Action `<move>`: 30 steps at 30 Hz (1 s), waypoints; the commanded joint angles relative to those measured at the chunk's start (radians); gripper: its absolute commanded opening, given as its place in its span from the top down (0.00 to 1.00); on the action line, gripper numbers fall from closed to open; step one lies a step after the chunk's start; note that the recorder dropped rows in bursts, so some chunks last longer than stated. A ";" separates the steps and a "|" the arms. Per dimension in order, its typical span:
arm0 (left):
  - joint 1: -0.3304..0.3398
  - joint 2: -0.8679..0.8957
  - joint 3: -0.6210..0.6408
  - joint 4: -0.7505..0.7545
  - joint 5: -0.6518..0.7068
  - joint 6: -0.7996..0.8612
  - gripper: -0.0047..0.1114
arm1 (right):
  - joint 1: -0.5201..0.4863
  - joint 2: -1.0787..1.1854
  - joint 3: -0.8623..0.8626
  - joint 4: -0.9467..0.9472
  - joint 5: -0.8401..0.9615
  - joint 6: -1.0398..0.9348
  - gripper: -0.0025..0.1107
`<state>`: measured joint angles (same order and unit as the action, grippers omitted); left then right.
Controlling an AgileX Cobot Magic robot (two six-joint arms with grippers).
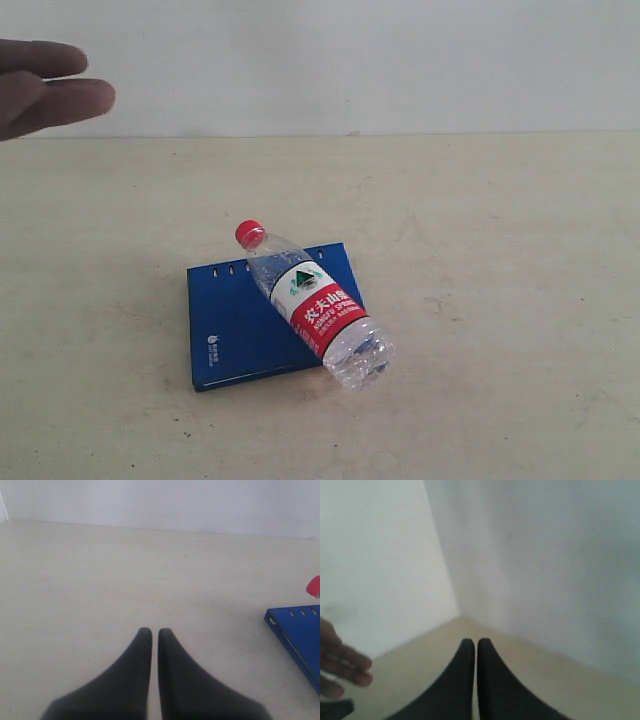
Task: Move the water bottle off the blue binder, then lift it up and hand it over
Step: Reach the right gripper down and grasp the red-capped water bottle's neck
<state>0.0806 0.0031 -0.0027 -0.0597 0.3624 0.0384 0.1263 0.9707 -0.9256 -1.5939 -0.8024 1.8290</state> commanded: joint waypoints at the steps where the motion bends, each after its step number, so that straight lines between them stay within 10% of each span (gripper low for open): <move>1: -0.009 -0.003 0.003 -0.012 -0.010 0.007 0.92 | 0.109 0.459 -0.236 -0.151 -0.238 0.131 0.97; 8: -0.009 -0.003 0.003 -0.012 -0.010 0.007 0.92 | 0.344 0.866 -0.475 -0.151 -0.016 0.093 0.40; 30: -0.009 -0.003 0.003 -0.012 -0.010 0.007 0.92 | 0.501 1.147 -0.509 -0.151 0.543 -0.063 0.42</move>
<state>0.0806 0.0031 -0.0027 -0.0613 0.3624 0.0384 0.6266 2.0995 -1.4306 -1.7484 -0.2828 1.7778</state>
